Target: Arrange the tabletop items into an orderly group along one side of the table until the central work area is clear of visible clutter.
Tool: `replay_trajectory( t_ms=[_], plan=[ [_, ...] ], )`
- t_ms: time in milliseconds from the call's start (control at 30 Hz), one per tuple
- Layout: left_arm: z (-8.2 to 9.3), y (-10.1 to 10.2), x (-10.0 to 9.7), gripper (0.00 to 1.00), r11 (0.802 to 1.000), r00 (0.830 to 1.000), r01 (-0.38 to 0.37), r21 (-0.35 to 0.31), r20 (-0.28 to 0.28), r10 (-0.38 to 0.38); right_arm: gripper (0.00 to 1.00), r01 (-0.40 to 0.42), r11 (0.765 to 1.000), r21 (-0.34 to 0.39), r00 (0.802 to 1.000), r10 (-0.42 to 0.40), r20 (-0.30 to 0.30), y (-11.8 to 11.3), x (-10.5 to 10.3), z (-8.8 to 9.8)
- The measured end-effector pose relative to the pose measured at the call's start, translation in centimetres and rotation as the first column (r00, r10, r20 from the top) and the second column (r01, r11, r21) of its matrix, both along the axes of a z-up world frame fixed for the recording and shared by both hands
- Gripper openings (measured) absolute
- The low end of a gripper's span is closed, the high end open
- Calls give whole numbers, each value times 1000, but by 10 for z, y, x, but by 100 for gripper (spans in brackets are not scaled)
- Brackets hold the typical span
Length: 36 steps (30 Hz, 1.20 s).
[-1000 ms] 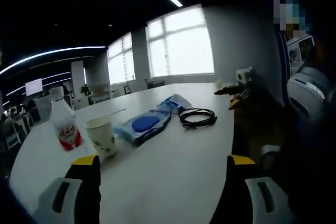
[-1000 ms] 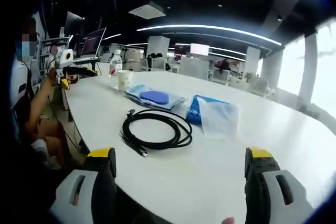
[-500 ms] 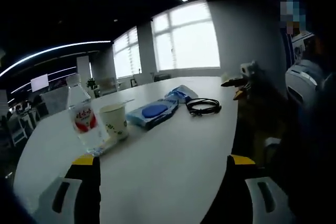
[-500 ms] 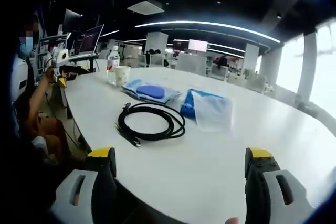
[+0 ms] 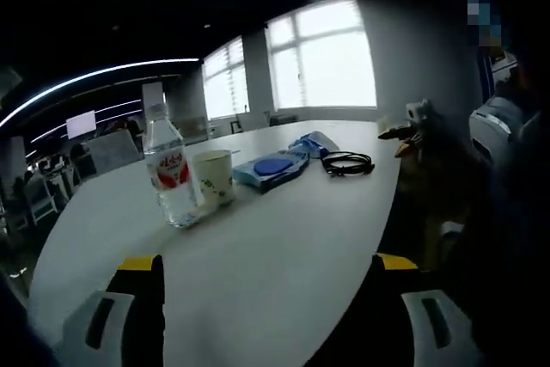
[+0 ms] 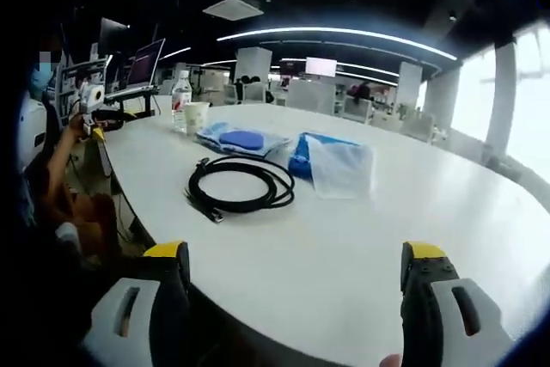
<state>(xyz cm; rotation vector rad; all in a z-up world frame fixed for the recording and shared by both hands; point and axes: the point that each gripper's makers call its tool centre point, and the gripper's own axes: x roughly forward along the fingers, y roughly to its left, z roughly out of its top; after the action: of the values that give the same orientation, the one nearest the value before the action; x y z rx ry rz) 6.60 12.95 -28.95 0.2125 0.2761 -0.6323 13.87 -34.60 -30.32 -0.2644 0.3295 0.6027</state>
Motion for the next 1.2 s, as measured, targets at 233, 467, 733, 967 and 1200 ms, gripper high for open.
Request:
replay_trajectory(
  t_ms=[233,467,733,967,1200],
  plan=[
    [1,0,-3,100,999,1000,-26,-24,8,26,100,1,1000,1,1000,-1,4,1,-2,1],
    [2,1,-6,100,998,999,-43,-40,19,44,100,-6,1000,-9,1000,6,14,5,-4,5],
    [3,1,-7,100,998,999,-46,-43,26,47,100,2,1000,-6,1000,-2,5,2,-3,1],
    [4,-1,-7,100,997,998,-52,-48,27,53,100,-1,1000,-4,1000,1,5,3,-2,1],
    [7,-7,-10,100,998,998,-46,-51,37,48,100,-12,1000,0,1000,12,10,8,-4,2]
  ],
)
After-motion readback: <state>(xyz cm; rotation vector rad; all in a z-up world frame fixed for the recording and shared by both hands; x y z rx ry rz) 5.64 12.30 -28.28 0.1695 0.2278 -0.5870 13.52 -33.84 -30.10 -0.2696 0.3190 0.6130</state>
